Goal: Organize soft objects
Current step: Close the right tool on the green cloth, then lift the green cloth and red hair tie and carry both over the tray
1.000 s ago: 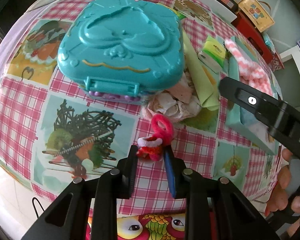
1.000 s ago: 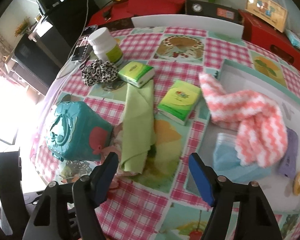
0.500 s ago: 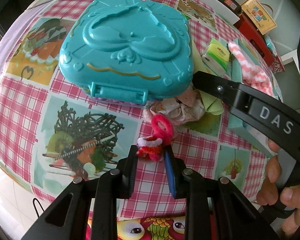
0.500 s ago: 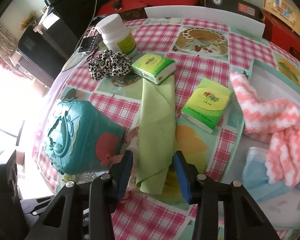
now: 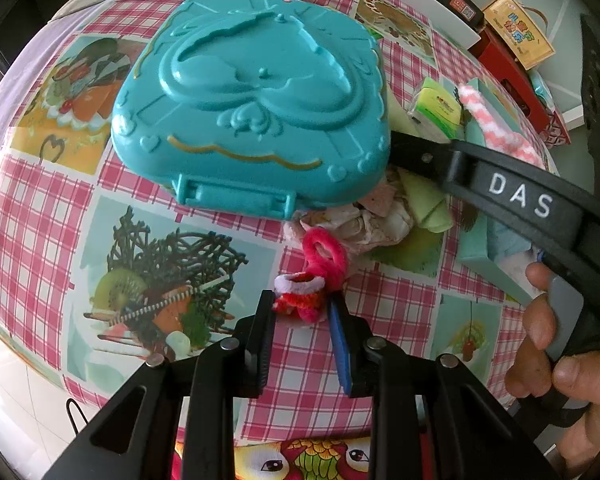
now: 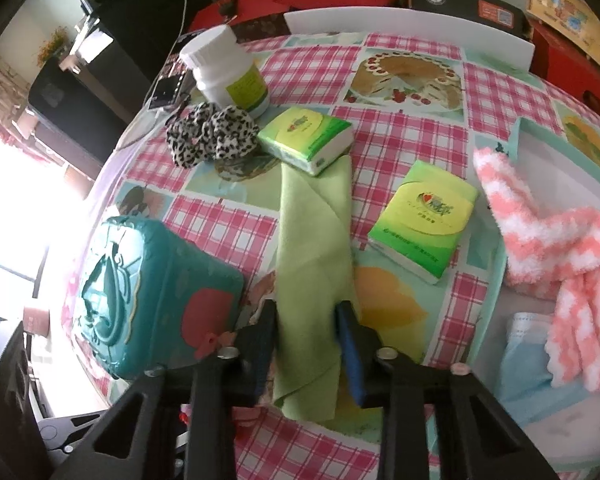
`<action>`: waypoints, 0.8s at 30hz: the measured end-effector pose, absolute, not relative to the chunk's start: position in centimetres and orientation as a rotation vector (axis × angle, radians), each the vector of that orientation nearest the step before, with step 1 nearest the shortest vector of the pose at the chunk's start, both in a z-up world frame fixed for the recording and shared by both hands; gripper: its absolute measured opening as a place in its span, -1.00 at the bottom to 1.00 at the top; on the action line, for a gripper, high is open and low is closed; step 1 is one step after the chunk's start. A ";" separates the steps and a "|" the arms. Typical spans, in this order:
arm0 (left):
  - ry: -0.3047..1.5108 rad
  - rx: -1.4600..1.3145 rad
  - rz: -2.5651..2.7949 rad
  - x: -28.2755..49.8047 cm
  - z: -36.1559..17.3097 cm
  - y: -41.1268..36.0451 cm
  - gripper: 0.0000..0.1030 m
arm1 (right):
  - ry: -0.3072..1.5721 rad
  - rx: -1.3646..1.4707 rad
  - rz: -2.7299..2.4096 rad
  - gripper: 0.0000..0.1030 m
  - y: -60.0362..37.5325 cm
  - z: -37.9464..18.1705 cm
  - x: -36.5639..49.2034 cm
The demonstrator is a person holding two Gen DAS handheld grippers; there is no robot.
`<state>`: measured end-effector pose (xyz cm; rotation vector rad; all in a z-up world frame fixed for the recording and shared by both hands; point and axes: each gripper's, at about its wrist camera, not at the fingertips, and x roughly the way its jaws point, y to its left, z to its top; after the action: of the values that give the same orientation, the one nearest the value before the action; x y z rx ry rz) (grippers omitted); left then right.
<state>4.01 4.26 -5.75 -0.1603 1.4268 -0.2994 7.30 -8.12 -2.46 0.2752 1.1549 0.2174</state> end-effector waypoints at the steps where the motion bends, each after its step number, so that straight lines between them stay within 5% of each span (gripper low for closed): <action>1: 1.427 -0.159 -0.299 4.1 -6.0 4.2 -0.47 | 1.152 0.283 0.213 -0.52 -8.4 -2.4 7.3; 6: 1.426 -0.159 -0.299 4.2 -6.3 4.0 -0.47 | 1.149 0.299 0.188 -0.82 -9.3 -2.5 7.3; 24: 1.411 -0.128 -0.292 3.6 -5.7 2.6 -0.47 | 1.095 0.347 0.156 -0.90 -11.5 0.0 5.0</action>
<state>3.55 2.62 -5.75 -0.1278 1.4109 -0.2916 5.00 -11.51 -0.05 0.3475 1.0945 0.1561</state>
